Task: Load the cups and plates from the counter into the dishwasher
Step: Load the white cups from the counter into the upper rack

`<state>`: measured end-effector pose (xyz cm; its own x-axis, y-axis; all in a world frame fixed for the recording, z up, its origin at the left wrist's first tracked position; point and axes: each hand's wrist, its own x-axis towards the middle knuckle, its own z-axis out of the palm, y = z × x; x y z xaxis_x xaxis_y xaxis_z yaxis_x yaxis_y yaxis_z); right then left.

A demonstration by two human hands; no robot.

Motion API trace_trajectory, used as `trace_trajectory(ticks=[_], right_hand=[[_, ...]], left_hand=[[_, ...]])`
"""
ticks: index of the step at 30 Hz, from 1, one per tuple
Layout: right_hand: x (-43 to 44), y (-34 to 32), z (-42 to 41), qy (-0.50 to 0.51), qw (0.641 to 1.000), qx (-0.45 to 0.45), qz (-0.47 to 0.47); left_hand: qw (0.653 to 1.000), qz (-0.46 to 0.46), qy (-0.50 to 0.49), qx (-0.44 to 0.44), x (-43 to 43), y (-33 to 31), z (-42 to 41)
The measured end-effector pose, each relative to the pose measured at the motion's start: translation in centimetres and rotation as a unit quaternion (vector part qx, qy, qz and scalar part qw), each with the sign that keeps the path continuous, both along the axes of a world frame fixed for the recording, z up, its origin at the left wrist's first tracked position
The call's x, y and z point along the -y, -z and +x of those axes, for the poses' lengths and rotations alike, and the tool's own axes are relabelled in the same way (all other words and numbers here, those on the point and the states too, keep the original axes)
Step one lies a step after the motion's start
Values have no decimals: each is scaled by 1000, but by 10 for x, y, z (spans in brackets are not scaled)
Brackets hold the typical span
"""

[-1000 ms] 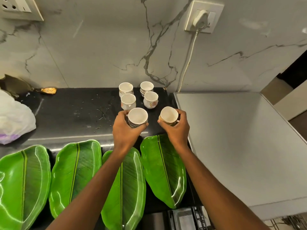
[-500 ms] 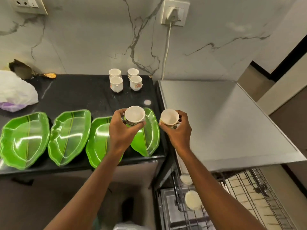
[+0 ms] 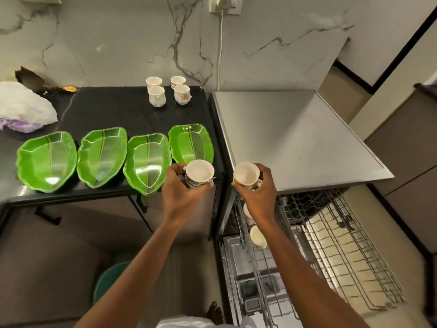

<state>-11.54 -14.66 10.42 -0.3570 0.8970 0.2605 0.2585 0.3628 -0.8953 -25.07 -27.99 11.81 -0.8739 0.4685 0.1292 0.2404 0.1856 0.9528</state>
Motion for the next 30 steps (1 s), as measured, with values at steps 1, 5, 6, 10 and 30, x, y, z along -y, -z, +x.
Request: trace_trajectory(ticks=[1, 5, 6, 10, 30], right_hand=[[8, 2, 7, 5, 1000, -5, -5], [37, 12, 35, 29, 999, -16, -32], [46, 14, 44, 36, 998, -19, -39], [79, 20, 80, 45, 996, -18, -75], [105, 32, 199, 108, 991, 29, -75]], left_hand=[[1000, -3, 5, 0, 7, 1, 5], [999, -21, 26, 7, 29, 10, 20], [999, -23, 34, 13, 36, 12, 25], [997, -29, 55, 38, 60, 24, 47], [981, -77, 165, 68, 49, 41, 152]])
